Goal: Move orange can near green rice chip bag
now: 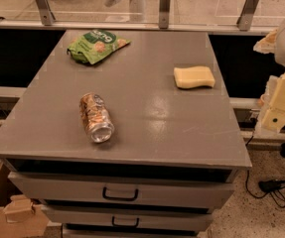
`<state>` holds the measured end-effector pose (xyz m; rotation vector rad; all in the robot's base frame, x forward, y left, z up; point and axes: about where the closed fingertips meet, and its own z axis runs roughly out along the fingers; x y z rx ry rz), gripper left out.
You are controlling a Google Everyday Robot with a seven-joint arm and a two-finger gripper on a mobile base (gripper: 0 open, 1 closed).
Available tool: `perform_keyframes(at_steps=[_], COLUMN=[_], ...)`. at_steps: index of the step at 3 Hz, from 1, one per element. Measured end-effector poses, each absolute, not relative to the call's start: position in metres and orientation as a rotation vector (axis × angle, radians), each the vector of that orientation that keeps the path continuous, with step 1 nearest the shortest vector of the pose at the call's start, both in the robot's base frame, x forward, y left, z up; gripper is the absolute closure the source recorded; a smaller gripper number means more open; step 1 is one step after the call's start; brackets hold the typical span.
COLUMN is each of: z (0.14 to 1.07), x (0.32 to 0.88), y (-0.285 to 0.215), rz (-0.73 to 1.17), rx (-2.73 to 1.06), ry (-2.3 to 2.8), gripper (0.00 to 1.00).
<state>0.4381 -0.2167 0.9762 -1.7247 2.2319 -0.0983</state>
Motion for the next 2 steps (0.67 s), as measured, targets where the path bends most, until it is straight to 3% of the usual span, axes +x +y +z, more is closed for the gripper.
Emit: perform_keyframes(at_steps=[2], z=[0.9737], x=[0.4447], y=[-0.2087], rz=[-0.075], rx=[-1.724], ry=[2.216], gripper=[0.00])
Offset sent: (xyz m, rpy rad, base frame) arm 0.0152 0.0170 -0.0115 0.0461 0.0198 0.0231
